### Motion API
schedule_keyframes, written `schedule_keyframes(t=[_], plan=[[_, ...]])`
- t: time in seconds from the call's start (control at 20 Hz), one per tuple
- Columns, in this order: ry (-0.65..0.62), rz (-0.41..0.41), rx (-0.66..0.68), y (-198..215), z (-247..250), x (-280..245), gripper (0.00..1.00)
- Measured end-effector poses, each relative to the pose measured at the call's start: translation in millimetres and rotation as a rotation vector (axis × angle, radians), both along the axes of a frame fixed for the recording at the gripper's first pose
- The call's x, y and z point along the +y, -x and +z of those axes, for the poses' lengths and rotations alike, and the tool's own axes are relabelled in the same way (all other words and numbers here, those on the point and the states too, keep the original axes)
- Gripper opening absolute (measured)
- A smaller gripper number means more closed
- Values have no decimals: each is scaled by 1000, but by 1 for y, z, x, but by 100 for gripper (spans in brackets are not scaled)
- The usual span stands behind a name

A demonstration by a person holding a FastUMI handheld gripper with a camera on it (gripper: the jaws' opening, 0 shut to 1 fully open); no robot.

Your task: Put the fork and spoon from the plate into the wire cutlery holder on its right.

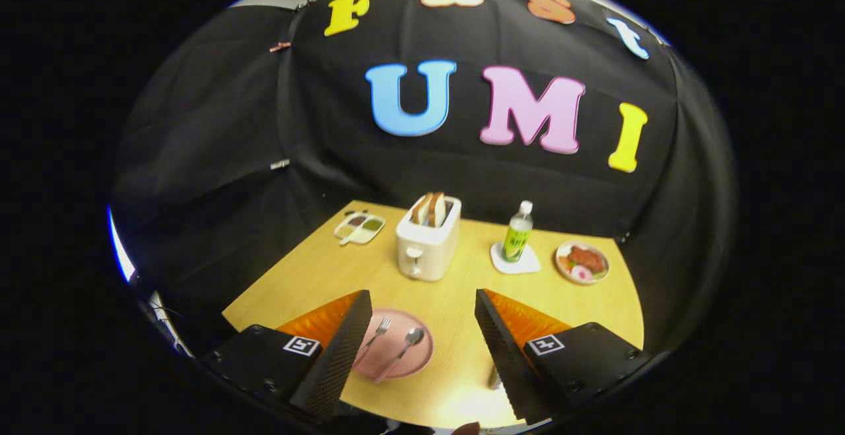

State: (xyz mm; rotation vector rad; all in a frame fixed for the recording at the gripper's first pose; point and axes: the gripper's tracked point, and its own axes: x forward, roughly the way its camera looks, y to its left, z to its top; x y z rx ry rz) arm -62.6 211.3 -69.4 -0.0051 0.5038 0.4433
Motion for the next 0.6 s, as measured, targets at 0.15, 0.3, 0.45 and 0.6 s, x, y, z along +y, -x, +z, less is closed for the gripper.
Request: schedule_keyframes(t=[0.15,0.3,0.45,0.6], plan=[[52,19,226,17,-63,20,98],[93,33,388,27,-111,37,90],[150,29,528,33,-159,44,82],[180,12,621,29,-192,51,77]])
